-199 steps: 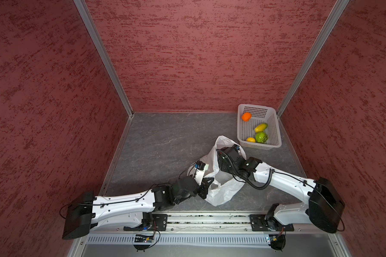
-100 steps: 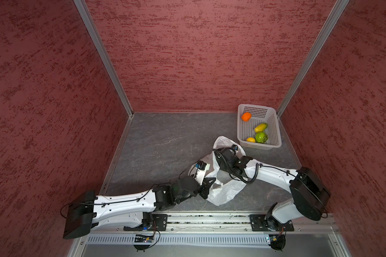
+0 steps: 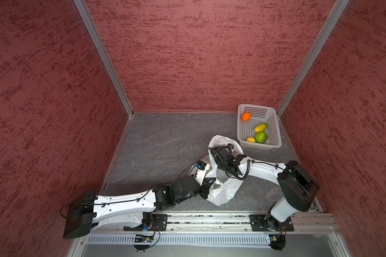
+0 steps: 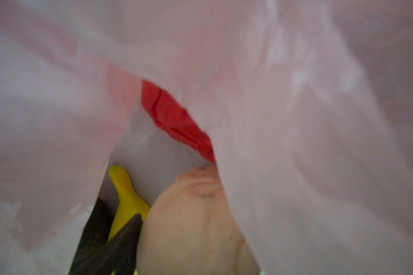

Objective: Untie the knot of the plastic bag and take out the fruit
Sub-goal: Pick up the fruit from the plastic bag.

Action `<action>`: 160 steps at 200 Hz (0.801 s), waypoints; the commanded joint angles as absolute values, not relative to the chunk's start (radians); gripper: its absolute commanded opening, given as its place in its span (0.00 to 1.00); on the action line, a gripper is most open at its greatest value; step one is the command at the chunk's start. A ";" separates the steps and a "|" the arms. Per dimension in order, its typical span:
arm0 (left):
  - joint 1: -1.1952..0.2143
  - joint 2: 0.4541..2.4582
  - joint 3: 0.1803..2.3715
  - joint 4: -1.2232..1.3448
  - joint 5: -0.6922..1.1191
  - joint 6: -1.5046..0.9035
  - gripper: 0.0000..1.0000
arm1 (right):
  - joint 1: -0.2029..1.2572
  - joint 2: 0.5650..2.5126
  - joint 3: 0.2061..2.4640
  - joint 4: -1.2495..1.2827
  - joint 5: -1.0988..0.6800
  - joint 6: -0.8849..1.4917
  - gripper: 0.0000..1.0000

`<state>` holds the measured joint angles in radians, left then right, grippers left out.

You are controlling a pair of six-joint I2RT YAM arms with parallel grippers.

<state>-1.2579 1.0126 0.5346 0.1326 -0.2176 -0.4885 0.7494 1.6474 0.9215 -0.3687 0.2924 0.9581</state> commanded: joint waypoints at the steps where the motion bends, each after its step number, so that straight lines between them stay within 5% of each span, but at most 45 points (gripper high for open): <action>1: -1.263 0.988 0.538 0.134 -0.220 -0.482 0.00 | 0.743 1.656 0.931 -0.348 0.284 0.973 0.64; 43: -1.262 0.939 0.520 0.085 -0.261 -0.479 0.00 | 0.753 1.552 0.870 -0.286 0.217 0.962 0.54; 160: -1.218 0.865 0.516 -0.030 -0.277 -0.447 0.00 | 0.860 1.230 0.855 -0.374 0.011 0.929 0.54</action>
<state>-1.2236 0.8997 0.5289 0.0128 -0.2607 -0.4686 0.8478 1.2793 0.8276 -0.2974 0.0364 0.9340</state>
